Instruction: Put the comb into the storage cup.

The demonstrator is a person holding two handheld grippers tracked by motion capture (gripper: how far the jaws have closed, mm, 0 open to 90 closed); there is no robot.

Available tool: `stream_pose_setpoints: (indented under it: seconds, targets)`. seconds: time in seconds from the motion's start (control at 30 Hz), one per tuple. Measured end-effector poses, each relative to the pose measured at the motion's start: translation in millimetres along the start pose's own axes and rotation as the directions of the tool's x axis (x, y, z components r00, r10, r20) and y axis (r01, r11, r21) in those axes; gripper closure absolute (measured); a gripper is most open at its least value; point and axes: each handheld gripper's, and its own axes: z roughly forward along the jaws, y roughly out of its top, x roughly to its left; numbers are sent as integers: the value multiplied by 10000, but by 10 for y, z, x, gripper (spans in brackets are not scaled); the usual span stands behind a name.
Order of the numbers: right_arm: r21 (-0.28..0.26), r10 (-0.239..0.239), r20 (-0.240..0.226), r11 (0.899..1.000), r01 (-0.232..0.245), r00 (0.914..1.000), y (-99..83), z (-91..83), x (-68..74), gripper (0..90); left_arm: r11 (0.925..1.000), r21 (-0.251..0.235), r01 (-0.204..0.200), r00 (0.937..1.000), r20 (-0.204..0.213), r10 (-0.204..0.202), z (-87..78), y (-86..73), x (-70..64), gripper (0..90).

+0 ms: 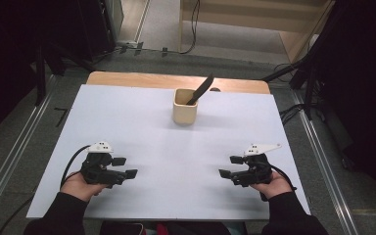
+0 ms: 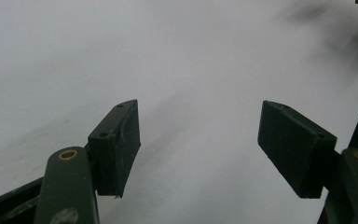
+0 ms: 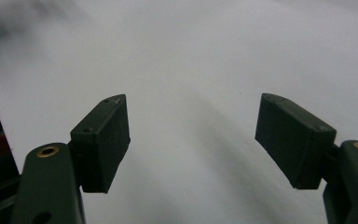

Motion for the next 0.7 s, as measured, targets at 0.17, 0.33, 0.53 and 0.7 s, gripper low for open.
stream_pose_setpoints:
  seconds: [0.17,0.33,0.53,0.7]
  targets:
    - [3,70,124,10000,-70,9999,-23,-39,-24,243,10000,-6,2,10000,2,-2,5,-5,9,302]
    - [5,99,230,10000,-99,9997,-46,-64,-57,243,10000,-7,38,10000,-42,-38,5,-6,19,302]
    - [9,169,247,9999,-169,9996,-55,-76,-84,243,10000,24,37,10000,-50,-37,2,-6,35,302]
    - [26,160,239,9999,-161,9996,-53,-74,-84,243,10000,46,29,10000,-64,-29,7,-5,33,302]
